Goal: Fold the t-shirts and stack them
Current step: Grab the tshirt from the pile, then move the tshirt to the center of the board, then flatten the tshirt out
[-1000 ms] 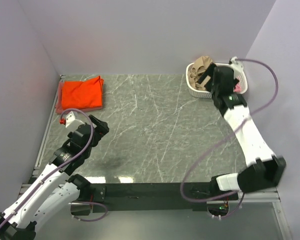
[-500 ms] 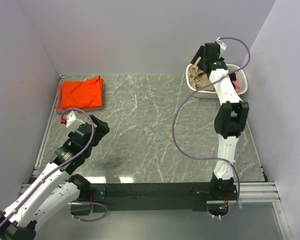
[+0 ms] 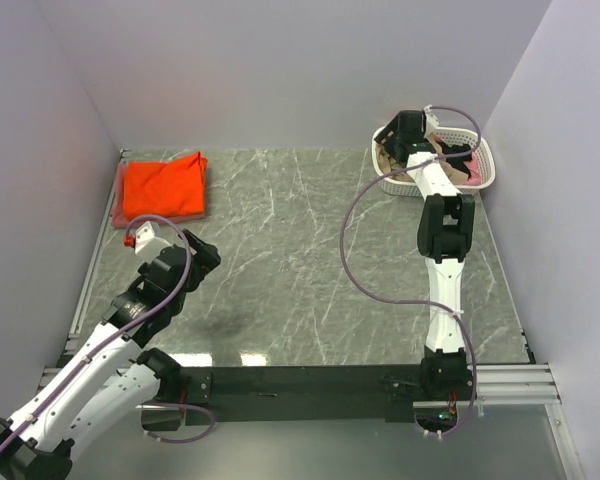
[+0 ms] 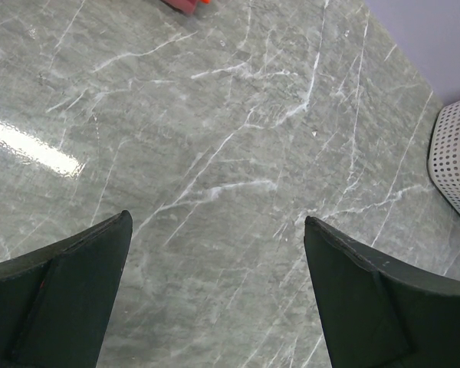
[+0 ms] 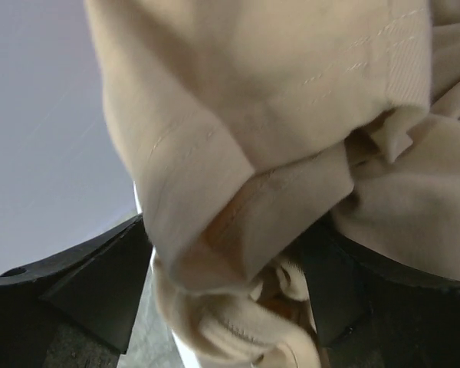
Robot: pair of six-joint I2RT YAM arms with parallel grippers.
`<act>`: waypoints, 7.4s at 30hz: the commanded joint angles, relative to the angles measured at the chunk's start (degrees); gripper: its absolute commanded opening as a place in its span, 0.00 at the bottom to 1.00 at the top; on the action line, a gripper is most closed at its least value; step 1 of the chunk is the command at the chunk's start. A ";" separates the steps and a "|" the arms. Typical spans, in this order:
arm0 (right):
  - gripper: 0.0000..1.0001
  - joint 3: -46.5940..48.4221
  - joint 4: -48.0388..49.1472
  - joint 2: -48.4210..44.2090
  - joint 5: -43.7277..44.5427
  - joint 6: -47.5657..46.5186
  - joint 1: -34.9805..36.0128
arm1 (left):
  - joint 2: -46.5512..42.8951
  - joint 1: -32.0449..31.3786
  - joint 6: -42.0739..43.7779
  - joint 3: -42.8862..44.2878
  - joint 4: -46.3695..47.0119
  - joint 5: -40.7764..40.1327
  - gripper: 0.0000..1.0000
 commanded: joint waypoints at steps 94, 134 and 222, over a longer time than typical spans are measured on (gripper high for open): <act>0.00 -98.65 26.93 -80.14 -25.61 11.59 2.41 | 2.64 -0.11 -12.11 5.04 -13.90 -0.36 0.99; 0.00 -100.52 21.84 -77.68 -30.71 4.65 -2.26 | 54.68 19.84 3.72 6.62 15.21 23.47 0.36; 0.00 -83.10 20.57 -98.45 -13.65 -3.96 -2.26 | 16.86 23.62 7.06 20.61 21.08 14.59 0.01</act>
